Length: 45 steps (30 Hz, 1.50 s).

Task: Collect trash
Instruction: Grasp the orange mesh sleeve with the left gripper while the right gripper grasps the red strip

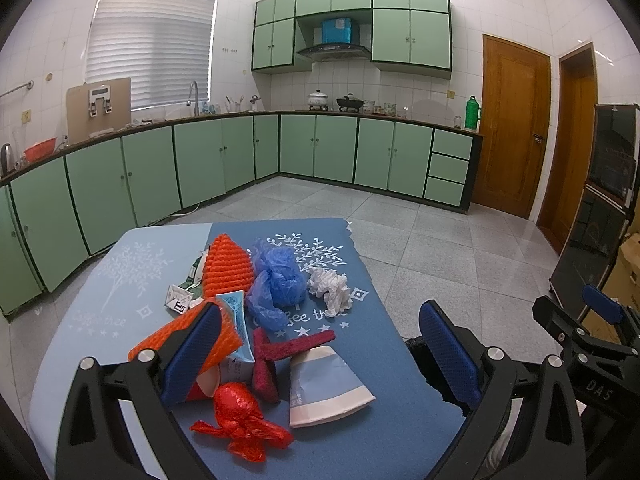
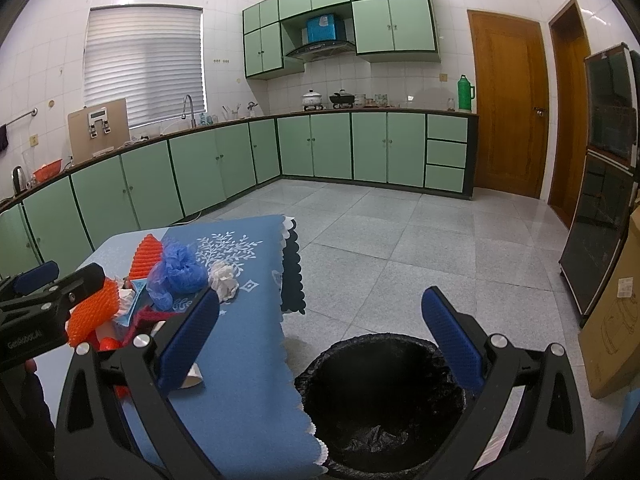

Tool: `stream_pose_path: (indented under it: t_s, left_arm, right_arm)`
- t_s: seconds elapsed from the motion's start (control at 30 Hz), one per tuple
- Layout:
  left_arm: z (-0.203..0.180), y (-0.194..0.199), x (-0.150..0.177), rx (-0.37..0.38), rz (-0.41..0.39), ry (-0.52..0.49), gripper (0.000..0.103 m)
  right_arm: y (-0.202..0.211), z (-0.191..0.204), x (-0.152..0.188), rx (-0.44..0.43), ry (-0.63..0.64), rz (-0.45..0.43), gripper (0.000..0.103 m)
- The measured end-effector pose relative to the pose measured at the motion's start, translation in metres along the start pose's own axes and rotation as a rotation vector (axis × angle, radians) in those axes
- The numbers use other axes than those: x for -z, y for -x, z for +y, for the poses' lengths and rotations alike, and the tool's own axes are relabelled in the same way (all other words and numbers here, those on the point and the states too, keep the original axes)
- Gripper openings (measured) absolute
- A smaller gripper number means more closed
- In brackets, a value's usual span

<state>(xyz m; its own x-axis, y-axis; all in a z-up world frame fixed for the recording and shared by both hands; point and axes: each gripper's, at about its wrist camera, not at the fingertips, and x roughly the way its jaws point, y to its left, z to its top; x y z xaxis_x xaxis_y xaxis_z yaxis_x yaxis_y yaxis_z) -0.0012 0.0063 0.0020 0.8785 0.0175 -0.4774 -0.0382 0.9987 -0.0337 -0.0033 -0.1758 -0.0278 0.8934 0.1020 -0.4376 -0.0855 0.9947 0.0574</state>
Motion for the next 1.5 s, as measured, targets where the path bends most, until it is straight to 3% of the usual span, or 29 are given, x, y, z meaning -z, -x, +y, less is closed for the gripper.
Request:
stream_pose_path:
  t_s: [0.43, 0.67, 0.83, 0.93, 1.1, 1.37, 1.5]
  left_arm:
    - [0.033, -0.010, 0.004, -0.032, 0.009, 0.041, 0.097]
    - [0.080, -0.022, 0.013, -0.168, 0.023, 0.059, 0.097]
    - [0.103, -0.033, 0.023, -0.209, 0.052, 0.064, 0.096]
    - [0.110, -0.040, 0.030, -0.209, 0.080, 0.064, 0.092]
    - [0.111, -0.052, 0.042, -0.174, 0.122, 0.055, 0.092]
    - [0.103, -0.073, 0.053, -0.184, 0.159, 0.007, 0.092]
    - [0.111, -0.081, 0.053, -0.180, 0.177, 0.032, 0.076]
  right_arm:
    - [-0.022, 0.020, -0.002, -0.048, 0.021, 0.032, 0.098]
    - [-0.047, 0.039, -0.002, -0.085, 0.033, 0.041, 0.098]
    - [-0.068, 0.058, 0.002, -0.118, 0.040, 0.065, 0.098]
    - [-0.078, 0.069, 0.005, -0.133, 0.047, 0.083, 0.093]
    - [-0.091, 0.079, 0.007, -0.155, 0.043, 0.120, 0.090]
    - [-0.103, 0.086, 0.012, -0.173, 0.059, 0.162, 0.084]
    - [-0.107, 0.095, 0.014, -0.205, 0.077, 0.179, 0.083]
